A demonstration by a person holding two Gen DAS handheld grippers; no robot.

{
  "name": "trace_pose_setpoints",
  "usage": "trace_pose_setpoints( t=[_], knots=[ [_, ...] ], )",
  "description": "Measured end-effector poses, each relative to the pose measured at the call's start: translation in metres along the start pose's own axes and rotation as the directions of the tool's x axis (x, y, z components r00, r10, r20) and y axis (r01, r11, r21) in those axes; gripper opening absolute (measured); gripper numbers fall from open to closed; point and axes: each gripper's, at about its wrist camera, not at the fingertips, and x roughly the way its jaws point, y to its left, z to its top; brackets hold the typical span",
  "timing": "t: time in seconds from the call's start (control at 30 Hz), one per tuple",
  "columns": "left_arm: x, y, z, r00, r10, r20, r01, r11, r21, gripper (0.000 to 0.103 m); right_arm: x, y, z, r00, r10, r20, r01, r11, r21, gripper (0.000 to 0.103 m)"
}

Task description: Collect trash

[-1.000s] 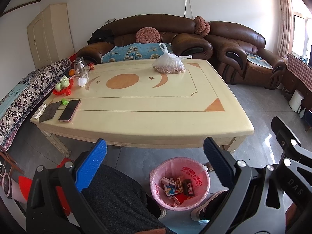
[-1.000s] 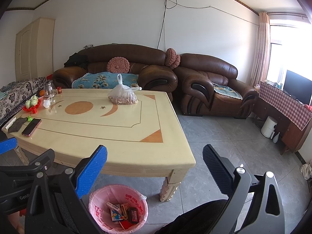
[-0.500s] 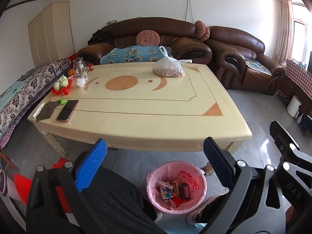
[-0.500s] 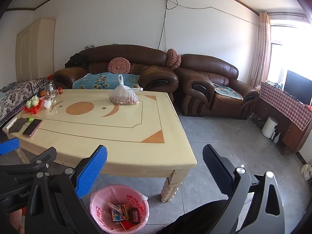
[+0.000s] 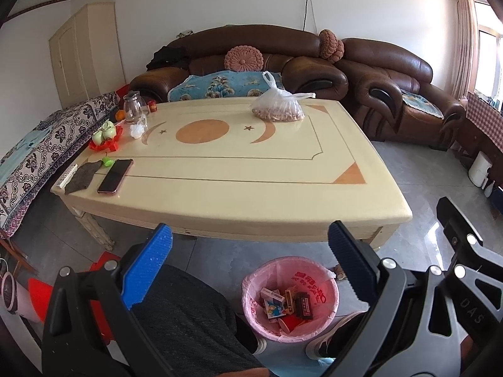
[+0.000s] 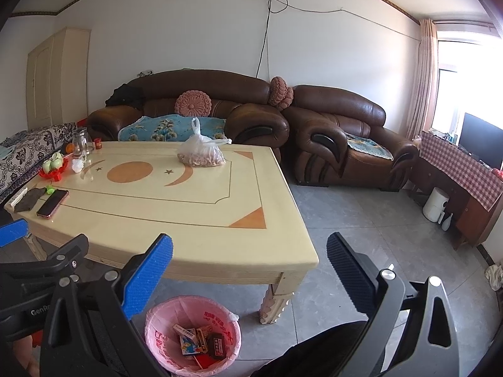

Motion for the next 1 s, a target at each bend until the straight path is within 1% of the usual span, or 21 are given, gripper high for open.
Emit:
trace_pose_setpoints(
  t=[1.0],
  knots=[
    [0.0017,0.0038,0.0017,1.000,-0.006,-0.009,0.006,1.000,-0.011,0.097,0.0022,0.0026,0.0018,1.000,0.006,0.001,-0.006,1.000,-0.001,0.096]
  ],
)
